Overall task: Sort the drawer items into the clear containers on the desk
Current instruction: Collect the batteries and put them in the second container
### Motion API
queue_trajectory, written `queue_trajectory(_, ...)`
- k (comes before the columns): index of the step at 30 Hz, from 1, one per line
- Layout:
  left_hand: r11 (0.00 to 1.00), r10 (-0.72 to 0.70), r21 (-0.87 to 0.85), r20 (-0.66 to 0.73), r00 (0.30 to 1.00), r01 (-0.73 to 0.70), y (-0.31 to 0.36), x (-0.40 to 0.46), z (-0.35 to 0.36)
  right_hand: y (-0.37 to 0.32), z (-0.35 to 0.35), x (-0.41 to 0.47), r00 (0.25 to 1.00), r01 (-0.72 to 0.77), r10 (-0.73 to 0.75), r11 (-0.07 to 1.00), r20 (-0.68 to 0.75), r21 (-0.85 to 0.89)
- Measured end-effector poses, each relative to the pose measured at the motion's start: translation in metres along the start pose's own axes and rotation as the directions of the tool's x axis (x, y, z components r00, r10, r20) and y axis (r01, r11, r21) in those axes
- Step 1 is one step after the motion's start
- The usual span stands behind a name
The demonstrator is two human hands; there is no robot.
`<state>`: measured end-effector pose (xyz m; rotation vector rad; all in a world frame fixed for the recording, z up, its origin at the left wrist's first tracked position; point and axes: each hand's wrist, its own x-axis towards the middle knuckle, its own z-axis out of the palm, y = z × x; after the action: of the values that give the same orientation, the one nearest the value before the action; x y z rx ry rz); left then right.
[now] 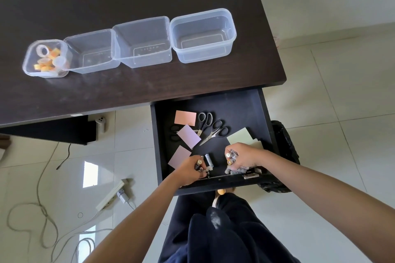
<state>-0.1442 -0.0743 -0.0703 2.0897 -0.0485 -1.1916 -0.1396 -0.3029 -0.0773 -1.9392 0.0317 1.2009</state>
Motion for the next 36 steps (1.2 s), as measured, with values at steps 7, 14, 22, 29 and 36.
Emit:
queue_trajectory(7, 0.994, 0.106, -0.006, -0.203, 0.973, -0.110, 0.022, -0.023, -0.047, -0.063, -0.032, -0.014, 0.988, 0.119, -0.117, 0.993, -0.096, 0.017)
queue_trajectory(14, 0.980, 0.186, 0.014, -0.387, 0.903, -0.197, 0.040, -0.045, -0.144, -0.181, -0.065, -0.013, 0.953, 0.278, -0.279, 0.960, -0.117, -0.025)
queue_trajectory(22, 0.970, 0.192, -0.007, -0.587, 0.786, -0.242, 0.024, -0.071, -0.307, -0.355, -0.074, 0.045, 0.917, 0.363, -0.374, 0.927, -0.140, -0.097)
queue_trajectory(29, 0.988, 0.153, 0.082, -0.649, 0.746, -0.131, -0.001, -0.038, -0.435, -0.467, -0.078, 0.133, 0.854, 0.364, -0.417, 0.906, -0.313, -0.215)
queue_trajectory(36, 0.972, 0.192, 0.218, -0.518, 0.833, -0.089, -0.007, 0.001, -0.475, -0.485, -0.075, 0.205, 0.856, 0.163, -0.338, 0.894, -0.391, -0.417)
